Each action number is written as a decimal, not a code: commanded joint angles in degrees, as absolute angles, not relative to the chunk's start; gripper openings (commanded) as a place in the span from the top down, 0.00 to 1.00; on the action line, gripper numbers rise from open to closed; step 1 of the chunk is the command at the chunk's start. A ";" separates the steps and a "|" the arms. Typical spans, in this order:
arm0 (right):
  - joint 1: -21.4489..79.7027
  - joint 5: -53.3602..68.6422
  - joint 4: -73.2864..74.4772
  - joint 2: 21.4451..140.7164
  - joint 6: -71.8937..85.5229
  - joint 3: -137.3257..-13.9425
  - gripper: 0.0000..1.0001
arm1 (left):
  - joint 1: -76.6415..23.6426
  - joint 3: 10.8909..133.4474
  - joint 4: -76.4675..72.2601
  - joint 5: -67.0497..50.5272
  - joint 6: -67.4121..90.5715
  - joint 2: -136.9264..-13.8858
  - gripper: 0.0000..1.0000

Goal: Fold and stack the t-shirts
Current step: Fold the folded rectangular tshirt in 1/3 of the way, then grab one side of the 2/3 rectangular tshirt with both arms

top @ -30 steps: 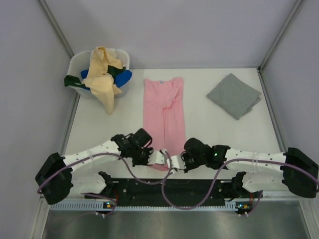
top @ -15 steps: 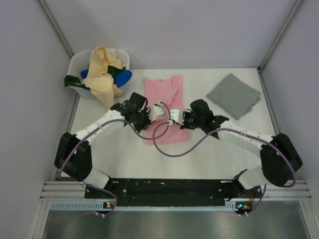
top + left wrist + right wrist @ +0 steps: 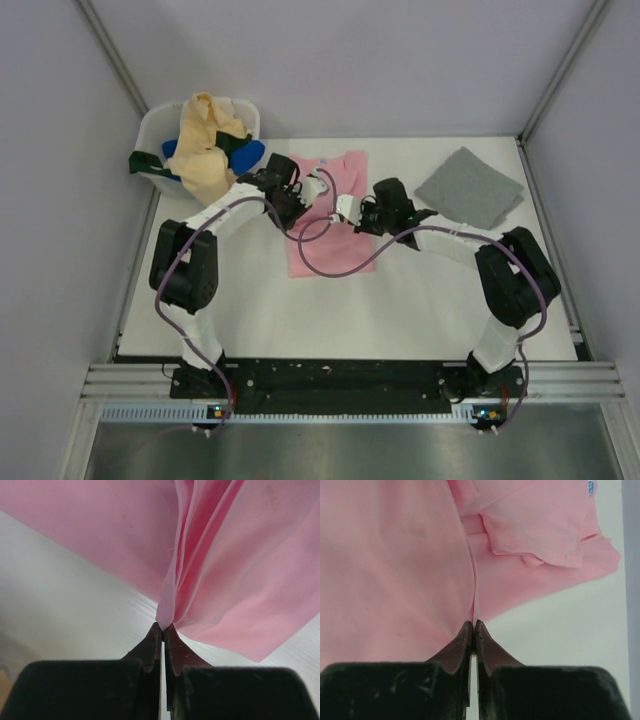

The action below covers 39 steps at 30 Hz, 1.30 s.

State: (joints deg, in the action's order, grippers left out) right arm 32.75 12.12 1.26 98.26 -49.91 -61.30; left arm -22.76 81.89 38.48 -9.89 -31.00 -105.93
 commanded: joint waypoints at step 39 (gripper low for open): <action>37.70 12.06 10.99 88.15 -62.05 -47.99 0.48 | -28.21 58.72 29.63 -21.10 -55.19 -91.93 0.39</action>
State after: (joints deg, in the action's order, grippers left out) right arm 36.58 17.41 11.00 86.63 -58.61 -47.24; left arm -25.80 61.73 35.97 -24.32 -52.12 -92.75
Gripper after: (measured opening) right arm 0.541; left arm 0.605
